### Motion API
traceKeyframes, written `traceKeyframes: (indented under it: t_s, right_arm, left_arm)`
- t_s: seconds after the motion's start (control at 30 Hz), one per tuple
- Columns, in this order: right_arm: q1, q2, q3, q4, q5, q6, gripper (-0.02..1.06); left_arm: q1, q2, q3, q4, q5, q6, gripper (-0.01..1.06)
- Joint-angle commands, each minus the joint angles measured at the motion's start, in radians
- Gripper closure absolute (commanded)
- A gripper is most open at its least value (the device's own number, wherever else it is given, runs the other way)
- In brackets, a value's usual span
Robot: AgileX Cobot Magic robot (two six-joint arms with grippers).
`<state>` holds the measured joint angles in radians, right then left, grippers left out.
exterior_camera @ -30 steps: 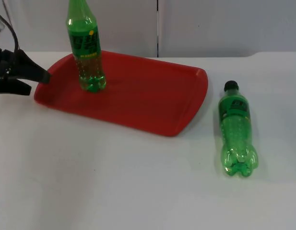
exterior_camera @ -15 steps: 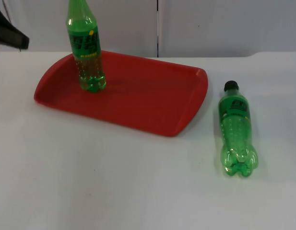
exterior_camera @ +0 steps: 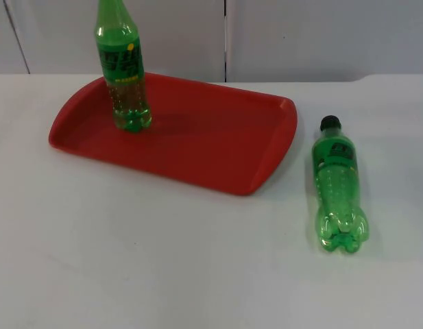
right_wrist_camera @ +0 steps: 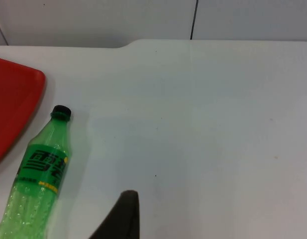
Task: Place the bottle upright on the tray.
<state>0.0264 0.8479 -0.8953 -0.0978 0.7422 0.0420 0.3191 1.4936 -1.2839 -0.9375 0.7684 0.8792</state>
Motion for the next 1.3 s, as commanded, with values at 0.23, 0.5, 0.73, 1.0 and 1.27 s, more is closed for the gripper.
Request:
traceKeyframes:
  t_s: [0.23, 0.5, 0.73, 1.0, 1.27]
  right_arm:
    - [-0.003, -0.003, -0.002, -0.006, 0.003, -0.008, -0.01]
    - [-0.003, -0.003, -0.002, -0.006, 0.003, -0.008, -0.01]
    - [-0.003, -0.003, -0.002, -0.006, 0.003, -0.008, -0.01]
    - [-0.003, -0.003, -0.002, -0.006, 0.003, -0.008, -0.01]
    - [-0.003, -0.003, -0.002, -0.003, 0.002, -0.008, -0.01]
  left_arm:
    - [-0.004, -0.264, 0.077, 0.072, -0.121, -0.156, 0.00]
    - [-0.066, -0.485, 0.224, 0.066, -0.219, -0.174, 0.00]
    - [-0.266, -0.622, 0.326, 0.199, -0.293, -0.222, 0.00]
    - [-0.392, -0.763, 0.398, 0.574, -0.279, -0.526, 0.00]
    - [-0.392, -0.904, 0.481, 0.668, -0.265, -0.630, 0.00]
